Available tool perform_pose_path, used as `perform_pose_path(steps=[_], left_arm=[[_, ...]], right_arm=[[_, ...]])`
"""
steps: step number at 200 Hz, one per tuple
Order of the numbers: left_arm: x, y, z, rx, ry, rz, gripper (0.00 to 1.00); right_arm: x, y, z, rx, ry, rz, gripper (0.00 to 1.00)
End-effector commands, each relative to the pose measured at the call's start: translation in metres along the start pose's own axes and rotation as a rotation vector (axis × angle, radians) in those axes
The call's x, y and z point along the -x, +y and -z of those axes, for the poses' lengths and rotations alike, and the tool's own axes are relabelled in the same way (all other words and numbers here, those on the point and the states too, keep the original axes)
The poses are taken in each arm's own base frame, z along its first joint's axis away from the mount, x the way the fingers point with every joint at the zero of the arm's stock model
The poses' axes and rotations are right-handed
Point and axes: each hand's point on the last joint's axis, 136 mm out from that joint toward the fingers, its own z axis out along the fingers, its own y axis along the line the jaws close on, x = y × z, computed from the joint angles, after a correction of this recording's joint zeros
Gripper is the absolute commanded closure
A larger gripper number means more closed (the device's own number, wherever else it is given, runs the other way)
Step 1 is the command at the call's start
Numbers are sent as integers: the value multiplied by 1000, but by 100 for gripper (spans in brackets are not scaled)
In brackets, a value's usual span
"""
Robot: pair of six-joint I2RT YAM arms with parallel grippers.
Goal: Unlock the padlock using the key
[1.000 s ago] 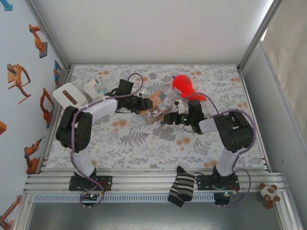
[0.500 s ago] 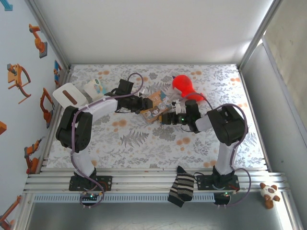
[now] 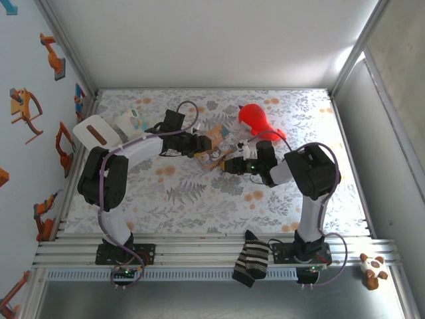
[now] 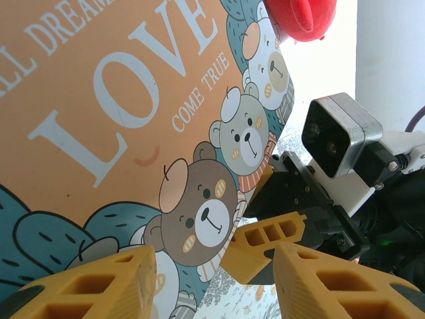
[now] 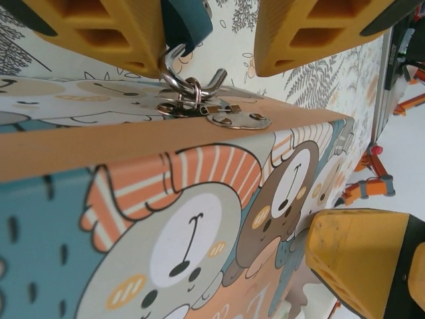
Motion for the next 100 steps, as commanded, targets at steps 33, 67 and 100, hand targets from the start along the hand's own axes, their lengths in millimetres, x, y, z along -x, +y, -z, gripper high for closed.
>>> perform_pose_path(steps=[33,67,100], left_arm=[[-7,17,-7,42,31,28,50],[-7,18,-7,50,31,27,50],[-10,25,-8,79,38,30,50]], right_arm=[[5,4,4,6,-23,32,75],[5,1,6,-8,-29,24,89],[7,-5,11,-45,-51,7,100]])
